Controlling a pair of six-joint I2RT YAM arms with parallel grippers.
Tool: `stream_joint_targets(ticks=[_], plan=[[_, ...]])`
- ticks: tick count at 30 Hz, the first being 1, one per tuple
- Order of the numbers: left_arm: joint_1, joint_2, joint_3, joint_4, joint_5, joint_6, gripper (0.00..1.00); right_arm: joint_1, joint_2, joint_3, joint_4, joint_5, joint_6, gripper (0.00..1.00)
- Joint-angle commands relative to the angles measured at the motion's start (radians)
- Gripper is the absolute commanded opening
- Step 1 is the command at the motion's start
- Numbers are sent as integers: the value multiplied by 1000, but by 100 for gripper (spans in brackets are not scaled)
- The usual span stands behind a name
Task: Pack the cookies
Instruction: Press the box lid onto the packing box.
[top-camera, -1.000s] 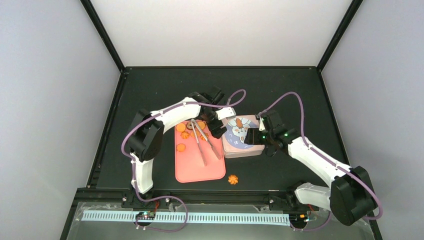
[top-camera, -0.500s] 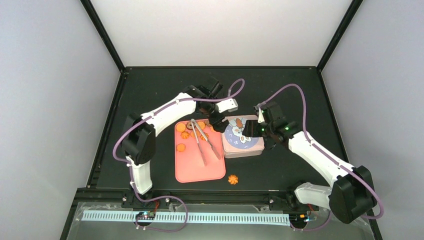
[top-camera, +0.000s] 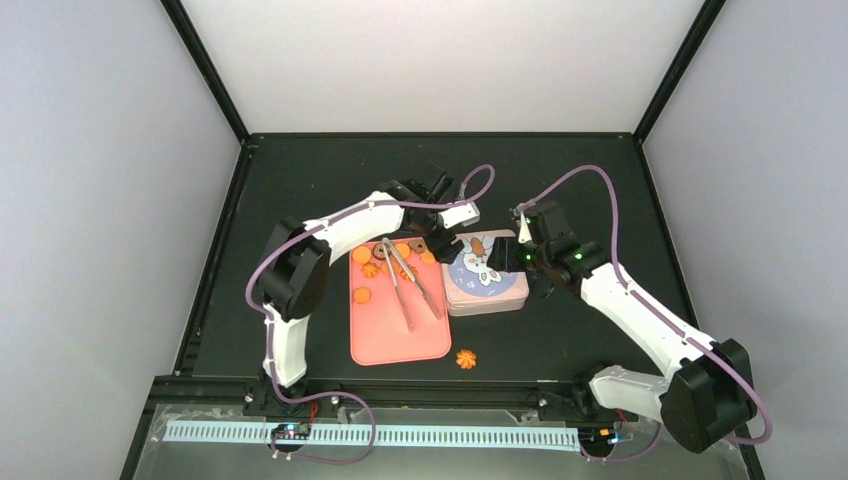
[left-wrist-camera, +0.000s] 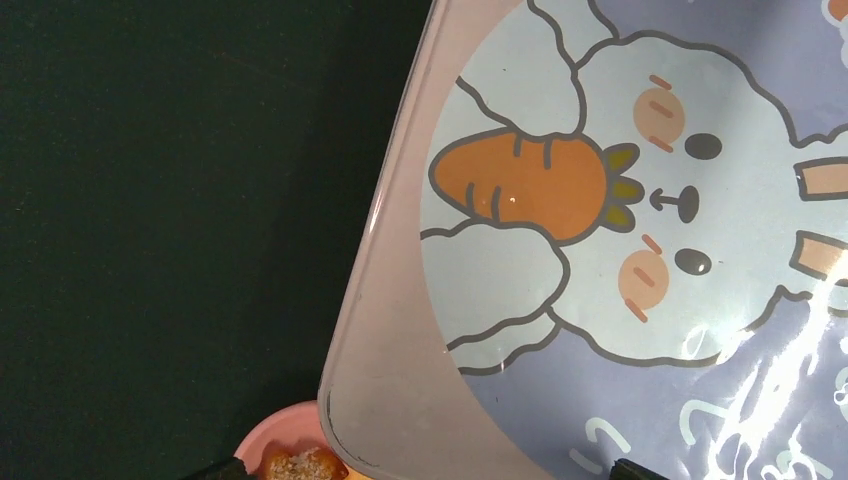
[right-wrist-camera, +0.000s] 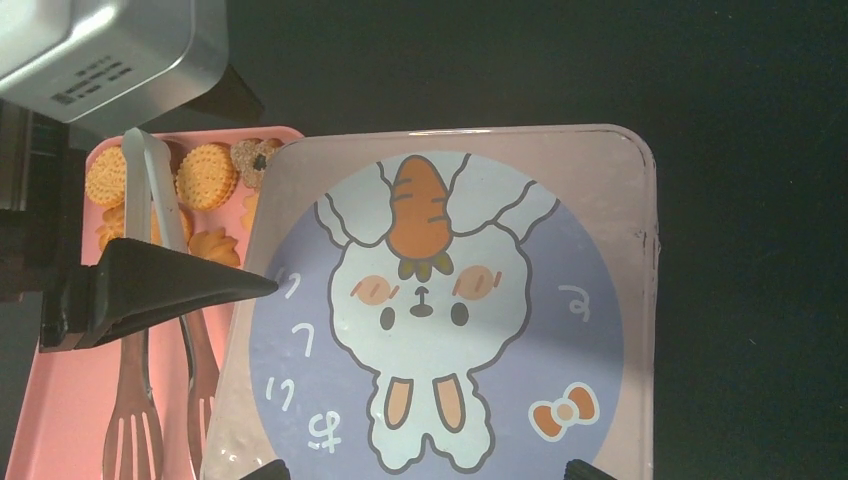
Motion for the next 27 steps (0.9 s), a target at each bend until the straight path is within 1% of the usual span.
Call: stream_joint_targets(ticks=[1, 7, 11, 15, 19, 23, 27], plan=[[0, 7, -97, -20, -102, 29, 94, 0, 10, 13, 8, 11, -6, 72], [0, -35, -119, -41, -74, 35, 91, 1, 91, 1, 53, -18, -8, 72], [0, -81, -132, -59, -50, 50, 92, 1, 114, -82, 120, -39, 15, 72], [0, -125, -132, -76, -34, 57, 94, 2, 147, -149, 158, -41, 27, 68], [0, -153, -111, -102, -12, 55, 96, 11, 127, -164, 160, -22, 40, 64], [8, -179, -82, -125, 3, 48, 99, 46, 78, -132, 126, 14, 41, 63], [36, -190, -42, -146, 39, 27, 99, 99, 44, -88, 118, 17, 51, 63]])
